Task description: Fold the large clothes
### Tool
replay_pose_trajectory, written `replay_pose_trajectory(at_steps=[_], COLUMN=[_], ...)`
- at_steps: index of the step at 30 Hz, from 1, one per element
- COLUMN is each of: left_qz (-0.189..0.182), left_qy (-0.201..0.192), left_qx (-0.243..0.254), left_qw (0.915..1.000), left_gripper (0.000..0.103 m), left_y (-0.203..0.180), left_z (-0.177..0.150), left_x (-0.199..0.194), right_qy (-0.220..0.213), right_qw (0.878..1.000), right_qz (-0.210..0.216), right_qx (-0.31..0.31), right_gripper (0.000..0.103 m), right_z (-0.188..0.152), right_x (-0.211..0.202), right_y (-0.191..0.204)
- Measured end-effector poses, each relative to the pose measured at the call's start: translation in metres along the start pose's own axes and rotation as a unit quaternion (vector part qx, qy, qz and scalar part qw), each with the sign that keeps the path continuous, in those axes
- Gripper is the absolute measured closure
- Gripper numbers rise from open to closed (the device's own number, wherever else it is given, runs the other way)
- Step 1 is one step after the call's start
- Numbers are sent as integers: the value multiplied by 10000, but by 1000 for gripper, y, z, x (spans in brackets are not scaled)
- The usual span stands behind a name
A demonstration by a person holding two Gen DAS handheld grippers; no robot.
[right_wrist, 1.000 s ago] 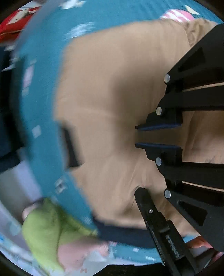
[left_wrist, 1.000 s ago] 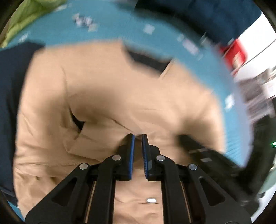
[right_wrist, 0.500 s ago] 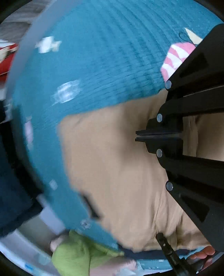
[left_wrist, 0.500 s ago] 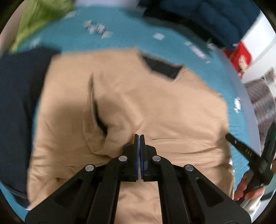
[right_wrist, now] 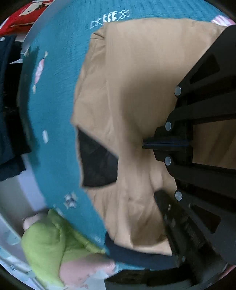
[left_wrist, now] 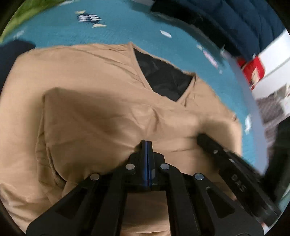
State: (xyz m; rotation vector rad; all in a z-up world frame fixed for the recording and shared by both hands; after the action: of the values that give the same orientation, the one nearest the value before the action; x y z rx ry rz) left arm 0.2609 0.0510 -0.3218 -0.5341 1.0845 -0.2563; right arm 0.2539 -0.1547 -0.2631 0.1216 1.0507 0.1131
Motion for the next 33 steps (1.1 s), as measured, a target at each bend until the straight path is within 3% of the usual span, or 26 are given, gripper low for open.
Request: replay_pose_trajectory(at_steps=[4, 7, 10, 13, 17, 21, 22, 23, 24, 25, 26, 27, 29, 33], left_qz=[806, 653, 618, 801, 639, 674, 669, 653, 590, 489, 401, 424, 481, 827], left_qy=[-499, -409, -431, -434, -265, -240, -174, -103, -105, -177, -300, -445, -545, -548], left_qx=[21, -351, -234, -119, -385, -200, -147, -121, -113, -90, -29, 73, 239, 187], left_qw=[9955, 9964, 9969, 9958, 9969, 9972, 9975, 9977, 9981, 9986, 9987, 9981, 9971, 9949], left_gripper=[100, 100, 101, 101, 101, 100, 95, 81, 69, 43, 26, 24, 23, 23], left_y=[28, 47, 52, 47, 51, 46, 42, 38, 32, 26, 20, 14, 10, 24], left_z=[20, 28, 30, 29, 33, 31, 30, 30, 30, 33, 37, 42, 52, 75], left_x=[-34, -30, -15, -15, -17, -20, -23, -29, -37, -43, -53, -62, -73, -79], right_qy=[-238, -190, -30, 8, 127, 74, 32, 38, 59, 30, -130, -386, -612, -401], right_qw=[9965, 9908, 9908, 9903, 9900, 9909, 9916, 9915, 9908, 9898, 9879, 9862, 9850, 9858], right_qz=[-730, -1101, -829, -919, -949, -924, -861, -866, -950, -1065, -1266, -1407, -1498, -1467], right_qx=[345, 757, 1074, 1042, 1032, 974, 961, 966, 964, 944, 886, 781, 597, 716], right_gripper=[103, 103, 103, 103, 103, 101, 97, 92, 72, 40, 28, 21, 20, 20], right_z=[14, 13, -1, 0, 3, 4, 6, 7, 9, 12, 17, 24, 37, 53], right_x=[-25, -25, -4, -7, -7, -10, -16, -20, -27, -33, -43, -55, -70, -65], right_y=[-59, -102, -121, -118, -117, -112, -110, -109, -109, -109, -110, -110, -111, -127])
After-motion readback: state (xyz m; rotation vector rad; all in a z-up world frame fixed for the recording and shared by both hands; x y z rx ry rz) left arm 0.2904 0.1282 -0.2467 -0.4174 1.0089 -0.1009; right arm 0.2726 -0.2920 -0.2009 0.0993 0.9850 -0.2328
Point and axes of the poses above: each gripper's, at about its wrist camera, not at the fingertips, and x roughly the way its jaws point, y to its left, z to its top, the point moved 8 cm from there along x, roughly the way its jaws point, and after that the axes turned 7 degrees about -z, right-handed, at the moved point
